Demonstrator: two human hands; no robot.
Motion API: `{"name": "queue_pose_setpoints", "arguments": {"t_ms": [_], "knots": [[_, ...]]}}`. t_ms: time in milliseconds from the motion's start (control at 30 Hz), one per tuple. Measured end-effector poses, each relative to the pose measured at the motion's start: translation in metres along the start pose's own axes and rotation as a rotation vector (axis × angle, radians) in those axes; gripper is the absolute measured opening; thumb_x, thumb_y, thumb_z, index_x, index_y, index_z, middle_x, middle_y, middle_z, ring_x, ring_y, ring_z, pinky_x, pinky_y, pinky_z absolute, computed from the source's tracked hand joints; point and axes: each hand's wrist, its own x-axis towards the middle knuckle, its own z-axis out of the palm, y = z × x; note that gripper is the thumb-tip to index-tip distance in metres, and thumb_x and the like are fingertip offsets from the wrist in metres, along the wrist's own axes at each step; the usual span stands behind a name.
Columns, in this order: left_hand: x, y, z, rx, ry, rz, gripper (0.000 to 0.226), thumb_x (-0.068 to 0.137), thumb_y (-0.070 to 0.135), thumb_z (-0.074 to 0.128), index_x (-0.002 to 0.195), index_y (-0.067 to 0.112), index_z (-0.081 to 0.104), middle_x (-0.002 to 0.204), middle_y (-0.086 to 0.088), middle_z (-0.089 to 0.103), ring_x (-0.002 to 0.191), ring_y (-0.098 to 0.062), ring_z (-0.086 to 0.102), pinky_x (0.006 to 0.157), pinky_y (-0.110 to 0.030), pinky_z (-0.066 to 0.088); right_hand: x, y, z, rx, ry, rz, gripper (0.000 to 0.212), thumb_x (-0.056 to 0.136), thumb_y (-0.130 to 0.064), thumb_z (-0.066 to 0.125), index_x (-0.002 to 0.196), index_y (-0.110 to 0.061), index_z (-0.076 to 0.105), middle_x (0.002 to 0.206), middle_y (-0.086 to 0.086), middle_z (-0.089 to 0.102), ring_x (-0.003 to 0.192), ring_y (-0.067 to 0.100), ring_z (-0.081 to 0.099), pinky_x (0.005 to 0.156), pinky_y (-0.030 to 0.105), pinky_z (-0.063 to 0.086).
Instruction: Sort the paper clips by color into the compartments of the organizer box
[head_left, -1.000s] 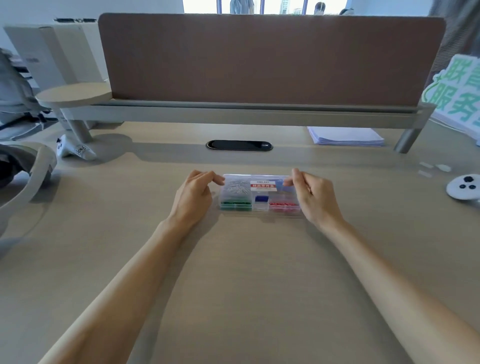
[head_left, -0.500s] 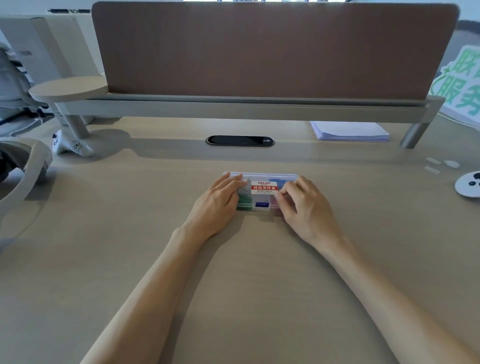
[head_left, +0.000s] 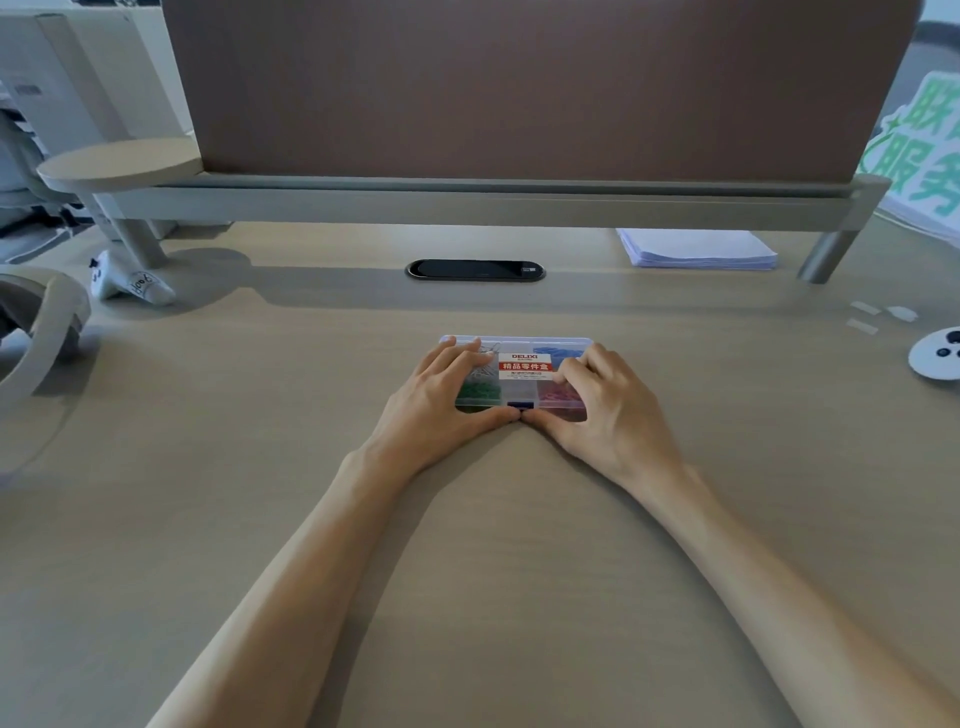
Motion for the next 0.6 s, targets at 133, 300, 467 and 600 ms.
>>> {"name": "queue_pose_setpoints", "arguments": {"t_ms": [133,300,467,600], "knots": [[-0.001,-0.003,0.001,0.009,0.008,0.032,0.076,0.076,0.07,0.059,0.14,0.034,0.04,0.153,0.016,0.03,0.146,-0.005,0.009,0.109,-0.041,0.034,0.0,-0.001,0.0,0.025,0.0,0.022,0.051,0.073,-0.062,0.061,0.088,-0.014,0.061,0.09,0.002,0.052,0.087,0.022,0.054,0.057,0.034,0.049],[0.0,-0.002,0.0,-0.089,0.001,0.007,0.07,0.074,0.07,0.061,0.136,0.038,0.046,0.15,0.018,0.034,0.144,-0.001,0.014,0.111,-0.034,0.028,-0.001,-0.002,-0.001,0.061,-0.01,0.051,0.054,0.071,-0.063,0.063,0.09,-0.012,0.061,0.093,0.002,0.05,0.09,0.022,0.053,0.061,0.035,0.05],[0.001,-0.002,-0.012,-0.526,0.15,-0.145,0.023,0.094,0.04,0.055,0.112,0.029,0.065,0.124,0.009,0.062,0.105,0.008,0.056,0.083,-0.008,0.044,-0.003,-0.001,-0.003,0.081,-0.019,0.029,0.053,0.07,-0.06,0.07,0.095,-0.013,0.061,0.098,-0.001,0.052,0.093,0.018,0.052,0.066,0.033,0.049],[-0.001,-0.01,-0.016,-0.769,0.481,-0.384,0.024,0.094,0.016,0.05,0.114,0.016,0.063,0.103,0.004,0.07,0.084,0.003,0.062,0.076,-0.026,0.056,-0.005,-0.005,-0.006,0.085,0.046,-0.101,0.045,0.075,-0.052,0.072,0.097,-0.013,0.065,0.1,0.0,0.055,0.094,0.021,0.055,0.071,0.033,0.048]]}}
